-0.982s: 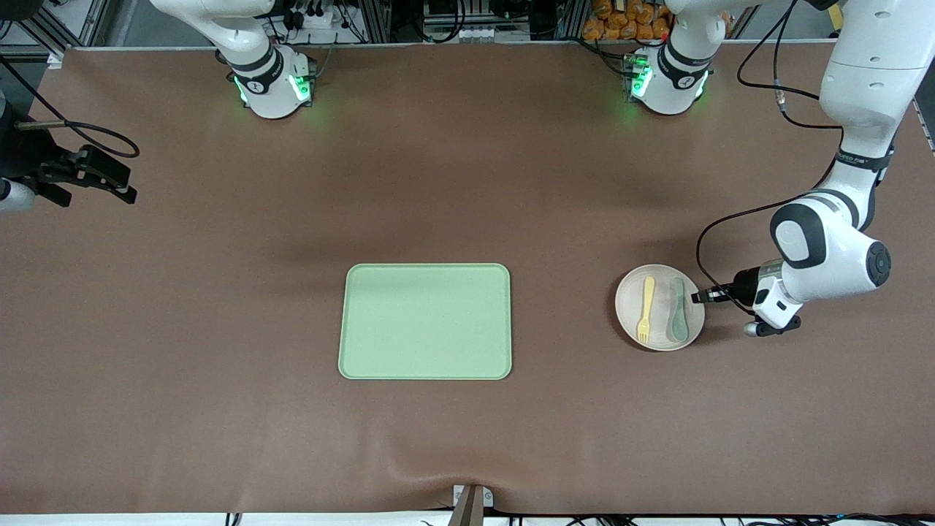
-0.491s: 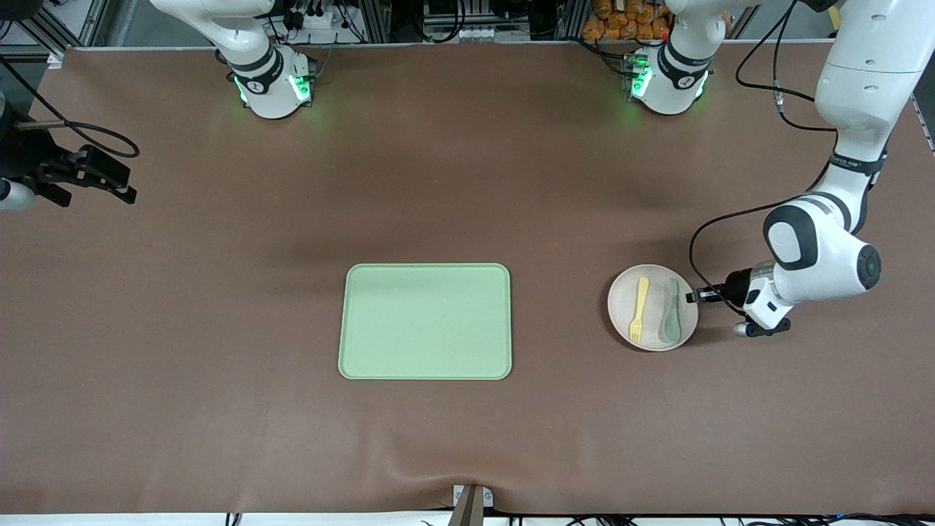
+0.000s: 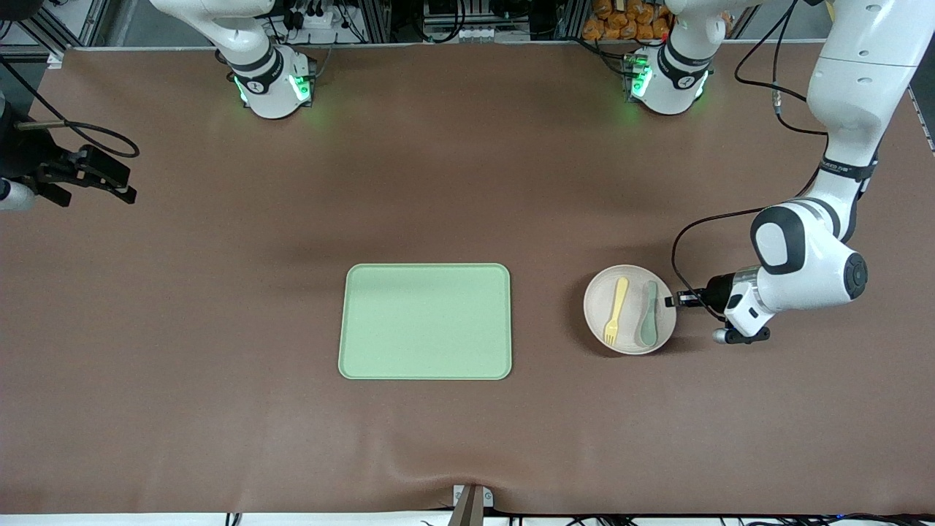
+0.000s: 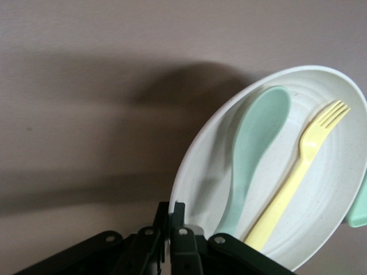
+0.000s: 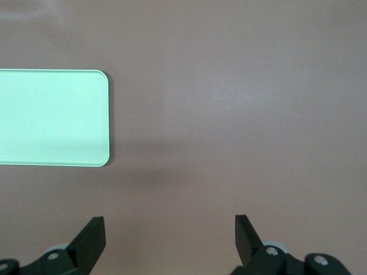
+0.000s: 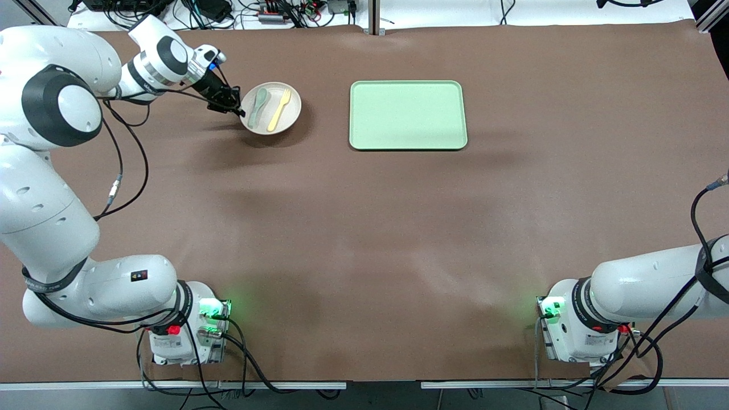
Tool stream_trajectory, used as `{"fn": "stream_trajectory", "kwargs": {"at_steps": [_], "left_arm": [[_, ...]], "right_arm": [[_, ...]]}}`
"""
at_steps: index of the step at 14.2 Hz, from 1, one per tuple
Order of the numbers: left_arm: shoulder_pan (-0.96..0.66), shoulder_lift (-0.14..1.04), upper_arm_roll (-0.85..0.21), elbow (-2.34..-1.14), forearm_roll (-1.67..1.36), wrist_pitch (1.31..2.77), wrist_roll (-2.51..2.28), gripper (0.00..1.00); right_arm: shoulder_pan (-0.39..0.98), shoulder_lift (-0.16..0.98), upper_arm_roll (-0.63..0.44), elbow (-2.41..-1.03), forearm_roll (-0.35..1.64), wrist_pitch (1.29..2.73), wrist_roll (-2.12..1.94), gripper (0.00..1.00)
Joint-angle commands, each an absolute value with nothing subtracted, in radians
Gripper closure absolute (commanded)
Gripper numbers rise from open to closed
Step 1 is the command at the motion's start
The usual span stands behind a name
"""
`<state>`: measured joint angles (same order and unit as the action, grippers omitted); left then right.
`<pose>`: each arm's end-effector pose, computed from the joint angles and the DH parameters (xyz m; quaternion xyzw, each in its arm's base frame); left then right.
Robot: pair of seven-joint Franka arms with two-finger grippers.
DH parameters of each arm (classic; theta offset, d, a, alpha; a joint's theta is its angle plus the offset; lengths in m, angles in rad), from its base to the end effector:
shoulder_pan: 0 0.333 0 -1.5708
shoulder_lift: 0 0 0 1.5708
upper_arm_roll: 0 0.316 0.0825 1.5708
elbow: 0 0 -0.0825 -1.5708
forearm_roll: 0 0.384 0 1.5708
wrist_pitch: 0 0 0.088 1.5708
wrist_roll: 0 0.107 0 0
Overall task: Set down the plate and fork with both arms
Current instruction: 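Carry the plate with the left gripper onto the green tray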
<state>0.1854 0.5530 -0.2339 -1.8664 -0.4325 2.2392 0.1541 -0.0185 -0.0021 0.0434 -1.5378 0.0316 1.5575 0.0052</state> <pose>0.6224 -0.0359 0.2157 0.9704 0.0598 -0.0755 0.2215 0.5528 0.0172 0.6401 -0.9998 -0.0102 -0.0107 0.0159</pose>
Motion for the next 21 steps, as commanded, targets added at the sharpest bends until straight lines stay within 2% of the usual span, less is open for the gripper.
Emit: {"fn": "stream_trajectory", "kwargs": {"at_steps": [1, 4, 12, 16, 21], "left_arm": [[0.184, 0.543, -0.273, -1.835, -0.459, 2.209, 0.091, 1.00], [0.166, 0.551, -0.320, -1.801, -0.459, 2.209, -0.010, 1.00], [-0.070, 0.638, -0.319, -1.634, -0.453, 2.230, -0.375, 1.00], [-0.156, 0.666, -0.319, -1.626, -0.451, 2.342, -0.461, 1.00], [-0.233, 0.681, -0.308, -1.626, -0.442, 2.388, -0.474, 1.00]], "right_arm": [[-0.028, -0.011, 0.046, -1.539, 0.035, 1.549, -0.011, 0.00], [-0.028, -0.011, 0.046, -1.539, 0.035, 1.549, -0.011, 0.00], [-0.028, -0.011, 0.043, -1.539, 0.035, 1.549, -0.011, 0.00], [-0.026, -0.011, 0.040, -1.539, 0.035, 1.549, -0.011, 0.00], [-0.028, -0.011, 0.040, -1.539, 0.037, 1.549, -0.012, 0.00]]}}
